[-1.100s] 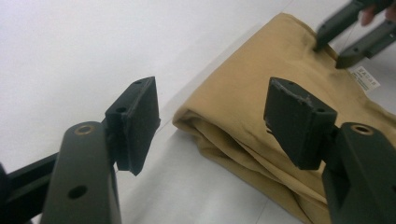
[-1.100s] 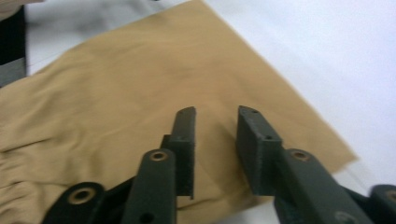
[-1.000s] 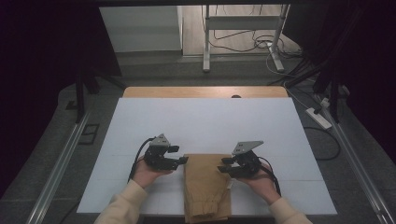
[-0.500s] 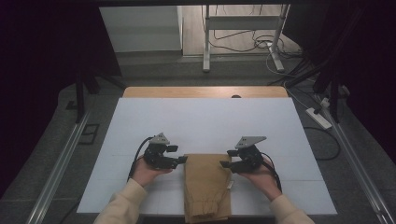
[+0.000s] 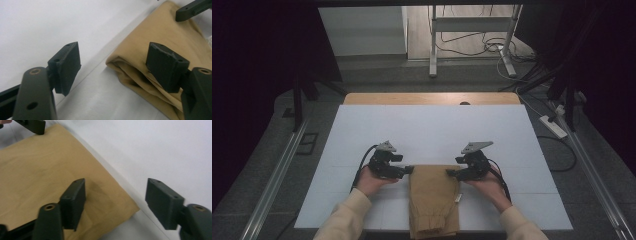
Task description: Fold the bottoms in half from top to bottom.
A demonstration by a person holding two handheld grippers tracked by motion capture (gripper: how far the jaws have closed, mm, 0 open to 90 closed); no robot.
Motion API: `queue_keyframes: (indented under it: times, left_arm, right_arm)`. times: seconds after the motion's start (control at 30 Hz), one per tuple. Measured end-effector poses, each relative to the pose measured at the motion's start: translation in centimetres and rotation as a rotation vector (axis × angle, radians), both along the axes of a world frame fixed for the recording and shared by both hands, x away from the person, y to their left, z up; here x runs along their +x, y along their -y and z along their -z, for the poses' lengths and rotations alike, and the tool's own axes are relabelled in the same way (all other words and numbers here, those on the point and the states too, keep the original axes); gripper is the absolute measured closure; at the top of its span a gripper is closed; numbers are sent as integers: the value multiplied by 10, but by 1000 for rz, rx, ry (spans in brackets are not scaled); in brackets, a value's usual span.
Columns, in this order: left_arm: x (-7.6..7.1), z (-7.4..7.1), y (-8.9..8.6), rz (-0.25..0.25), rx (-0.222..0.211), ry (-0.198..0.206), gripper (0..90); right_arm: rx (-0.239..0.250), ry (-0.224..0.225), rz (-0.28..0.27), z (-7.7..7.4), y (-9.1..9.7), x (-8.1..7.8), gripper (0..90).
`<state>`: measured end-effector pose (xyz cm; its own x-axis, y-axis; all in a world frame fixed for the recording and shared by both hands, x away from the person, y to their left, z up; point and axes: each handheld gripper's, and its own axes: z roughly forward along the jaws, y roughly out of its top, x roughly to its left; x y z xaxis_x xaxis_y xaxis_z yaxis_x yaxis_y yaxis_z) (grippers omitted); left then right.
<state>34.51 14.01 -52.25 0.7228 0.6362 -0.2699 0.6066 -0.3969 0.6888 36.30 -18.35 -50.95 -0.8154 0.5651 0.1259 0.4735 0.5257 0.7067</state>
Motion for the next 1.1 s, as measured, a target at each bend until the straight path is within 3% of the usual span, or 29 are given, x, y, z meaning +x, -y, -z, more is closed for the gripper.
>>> queue_keyframes:
  times: [0.33,0.5,0.57,0.67,0.8,0.87,0.97,1.1]
  left_arm:
    - [5,11,9,34,35,-61,226]
    - [6,13,11,46,38,-76,249]
    - [6,13,11,52,29,-85,293]
    - [6,14,11,81,8,-113,428]
    - [3,13,13,89,32,-104,563]
    - [3,12,13,99,22,-109,624]
    - [2,11,12,113,22,-92,699]
    - [0,8,14,116,36,-65,735]
  right_arm:
    - [-50,-51,-8,11,-4,4,244]
    - [-61,-46,-22,13,-8,2,264]
    - [-59,-44,-34,13,-9,1,322]
    - [-60,-45,-49,12,-11,-2,424]
    - [-63,-46,-73,10,-11,-4,602]
    - [-66,-43,-79,10,-11,-5,679]
    - [-57,-32,-85,9,-11,-6,740]
    - [-62,-15,-91,7,-11,-7,773]
